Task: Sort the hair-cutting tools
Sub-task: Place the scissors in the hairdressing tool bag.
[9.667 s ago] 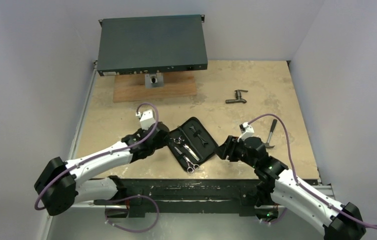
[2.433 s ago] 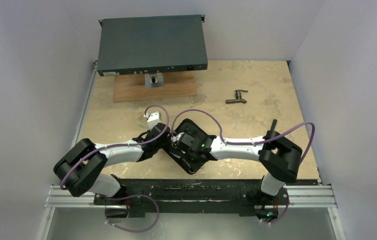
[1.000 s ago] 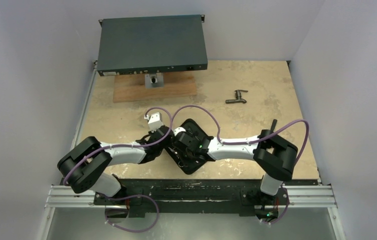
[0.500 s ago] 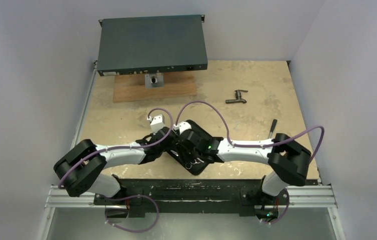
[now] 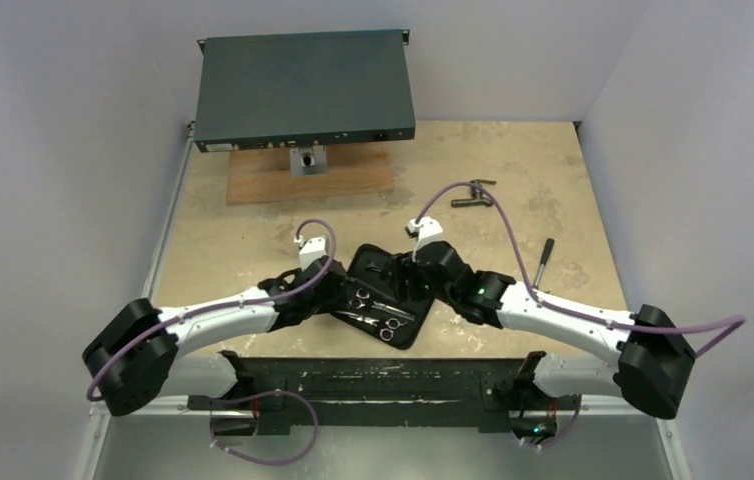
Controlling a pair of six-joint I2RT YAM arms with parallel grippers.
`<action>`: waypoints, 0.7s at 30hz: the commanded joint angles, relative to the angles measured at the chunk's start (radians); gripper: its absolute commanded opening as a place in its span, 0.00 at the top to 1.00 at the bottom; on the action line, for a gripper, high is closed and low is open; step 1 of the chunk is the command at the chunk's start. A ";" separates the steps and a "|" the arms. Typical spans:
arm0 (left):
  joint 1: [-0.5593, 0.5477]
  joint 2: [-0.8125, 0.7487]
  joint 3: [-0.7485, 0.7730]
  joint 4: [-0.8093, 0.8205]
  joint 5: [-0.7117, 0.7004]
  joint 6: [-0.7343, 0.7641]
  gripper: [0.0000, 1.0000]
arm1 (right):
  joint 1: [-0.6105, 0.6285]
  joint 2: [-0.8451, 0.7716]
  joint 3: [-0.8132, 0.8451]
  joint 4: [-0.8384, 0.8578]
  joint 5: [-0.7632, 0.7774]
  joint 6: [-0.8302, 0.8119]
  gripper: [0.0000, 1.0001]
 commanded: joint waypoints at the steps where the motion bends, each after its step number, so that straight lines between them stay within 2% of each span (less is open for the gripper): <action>1: 0.000 -0.130 0.053 -0.186 -0.022 0.049 0.37 | -0.107 -0.086 -0.072 0.072 0.031 0.026 0.39; 4: 0.004 -0.219 0.061 -0.253 -0.043 0.061 0.29 | -0.190 -0.128 -0.120 0.128 0.022 0.034 0.39; 7: 0.006 -0.322 0.018 -0.289 -0.035 0.062 0.28 | -0.265 -0.149 -0.153 0.183 -0.009 0.037 0.37; 10: 0.009 -0.436 -0.078 -0.270 0.040 0.041 0.28 | -0.346 -0.129 -0.172 0.233 -0.063 0.039 0.37; 15: 0.012 -0.560 -0.295 -0.004 0.286 0.029 0.28 | -0.396 -0.085 -0.191 0.319 -0.119 0.045 0.36; 18: 0.013 -0.577 -0.404 0.164 0.352 0.004 0.28 | -0.402 -0.026 -0.197 0.363 -0.145 0.055 0.36; 21: 0.014 -0.573 -0.449 0.267 0.394 0.000 0.28 | -0.404 0.005 -0.225 0.425 -0.189 0.073 0.36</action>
